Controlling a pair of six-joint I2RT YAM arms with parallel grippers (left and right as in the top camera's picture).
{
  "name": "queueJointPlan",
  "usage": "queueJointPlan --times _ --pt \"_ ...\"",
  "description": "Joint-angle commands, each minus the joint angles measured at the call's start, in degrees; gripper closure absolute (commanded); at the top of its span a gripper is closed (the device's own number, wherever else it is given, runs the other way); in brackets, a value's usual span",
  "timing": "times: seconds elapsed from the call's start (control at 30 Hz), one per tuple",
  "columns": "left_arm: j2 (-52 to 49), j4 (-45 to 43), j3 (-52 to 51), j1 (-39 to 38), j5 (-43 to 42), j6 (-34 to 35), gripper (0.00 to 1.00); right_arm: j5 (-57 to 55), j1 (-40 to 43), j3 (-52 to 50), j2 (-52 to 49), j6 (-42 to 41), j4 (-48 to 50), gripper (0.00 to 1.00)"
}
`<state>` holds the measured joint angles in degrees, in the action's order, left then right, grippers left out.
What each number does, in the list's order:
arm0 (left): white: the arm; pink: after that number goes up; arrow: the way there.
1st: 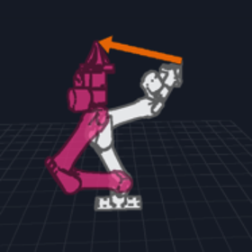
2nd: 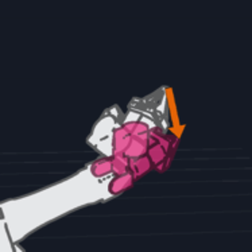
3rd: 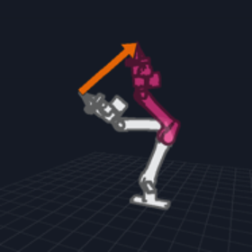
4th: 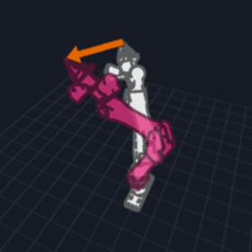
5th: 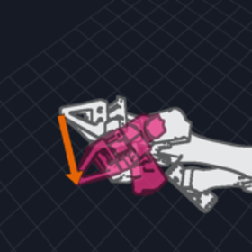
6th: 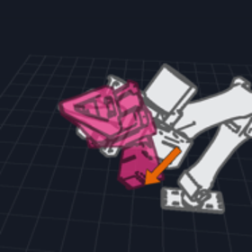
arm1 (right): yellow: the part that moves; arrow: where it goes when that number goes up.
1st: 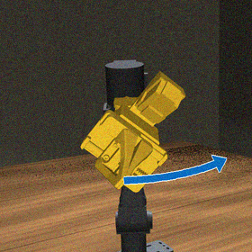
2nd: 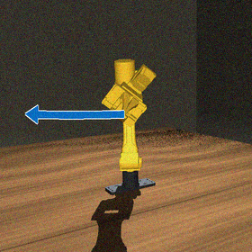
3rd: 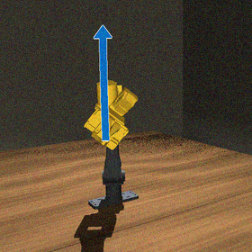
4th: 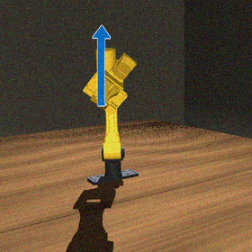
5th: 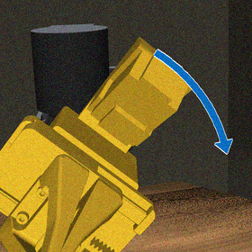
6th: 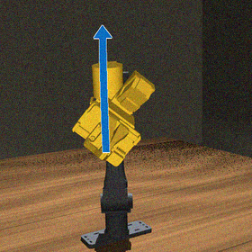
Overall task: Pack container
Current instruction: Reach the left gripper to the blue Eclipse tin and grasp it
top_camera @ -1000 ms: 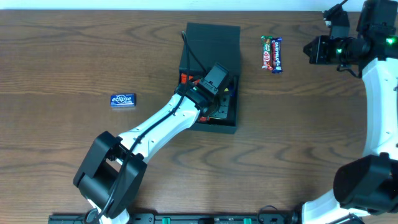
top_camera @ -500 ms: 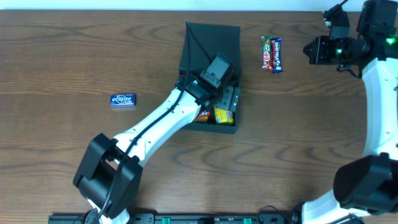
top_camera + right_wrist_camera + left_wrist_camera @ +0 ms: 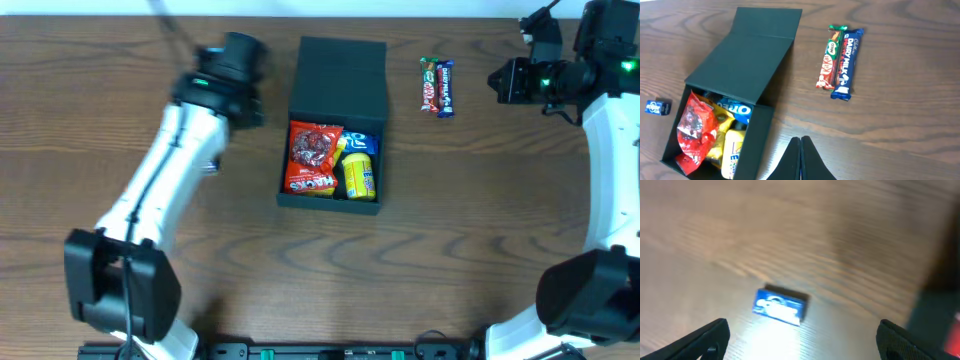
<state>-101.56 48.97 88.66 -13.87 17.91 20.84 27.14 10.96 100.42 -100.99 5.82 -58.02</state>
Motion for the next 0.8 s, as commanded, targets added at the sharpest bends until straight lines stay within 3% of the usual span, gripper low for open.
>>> queueJointPlan --times 0.0,0.1,0.17,0.33,0.43,0.53,0.63,0.77 --pt "0.3 -0.3 -2.9 6.1 -5.9 4.5 0.02 0.1 0.4 0.0 -0.2 -1.1 -0.1 0.98" --pt "0.3 -0.9 -5.5 10.3 -8.8 6.7 0.03 0.1 0.3 0.0 -0.2 -1.1 -0.1 0.99" --pt "0.3 -1.2 -7.1 11.8 -12.1 13.5 0.03 0.0 0.2 0.0 -0.2 -1.3 -0.1 0.99" --pt "0.3 -1.6 -11.1 12.2 -16.1 43.6 0.05 0.0 0.2 0.0 -0.2 -2.2 0.0 0.98" --pt "0.3 -2.4 -13.6 11.6 -16.1 56.3 0.05 0.0 0.2 0.0 -0.2 -2.2 -0.1 0.98" --pt "0.3 -5.7 -16.5 11.2 -16.0 63.8 0.02 0.0 0.2 0.0 -0.2 -2.2 -0.1 0.99" --pt "0.3 -9.5 -19.7 11.2 -16.0 73.4 0.17 0.0 0.2 0.0 -0.2 -2.1 -0.1 0.98" --pt "-0.5 -13.7 -22.1 11.2 -14.1 79.6 0.19 0.0 0.2 0.0 -0.2 -2.1 -0.1 0.98"
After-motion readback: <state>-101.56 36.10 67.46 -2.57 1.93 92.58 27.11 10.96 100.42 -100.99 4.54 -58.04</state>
